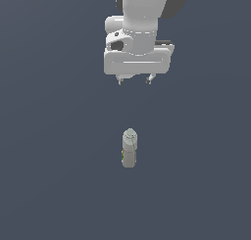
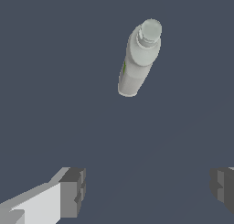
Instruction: Pick up the object and move it to a goal position.
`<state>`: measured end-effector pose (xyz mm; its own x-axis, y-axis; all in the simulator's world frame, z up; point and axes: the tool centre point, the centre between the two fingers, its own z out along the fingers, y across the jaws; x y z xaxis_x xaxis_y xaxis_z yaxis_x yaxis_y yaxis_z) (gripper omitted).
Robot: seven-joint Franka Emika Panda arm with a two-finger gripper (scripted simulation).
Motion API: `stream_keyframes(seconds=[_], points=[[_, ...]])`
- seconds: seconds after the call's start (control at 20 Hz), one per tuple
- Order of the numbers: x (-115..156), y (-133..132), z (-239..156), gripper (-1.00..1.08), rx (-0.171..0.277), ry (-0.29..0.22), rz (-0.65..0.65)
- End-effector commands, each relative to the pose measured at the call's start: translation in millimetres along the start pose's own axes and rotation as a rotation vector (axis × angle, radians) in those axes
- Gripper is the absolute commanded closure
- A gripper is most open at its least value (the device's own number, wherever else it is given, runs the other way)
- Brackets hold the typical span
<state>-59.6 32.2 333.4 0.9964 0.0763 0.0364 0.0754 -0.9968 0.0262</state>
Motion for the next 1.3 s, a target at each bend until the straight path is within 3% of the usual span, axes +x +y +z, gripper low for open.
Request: stream_keyframes(seconds=[0.0, 1.25], points=[[6, 1, 1, -0.92, 0.001, -0.002, 0.005], [130, 26, 47, -0.92, 0.022, -0.033, 0.116]])
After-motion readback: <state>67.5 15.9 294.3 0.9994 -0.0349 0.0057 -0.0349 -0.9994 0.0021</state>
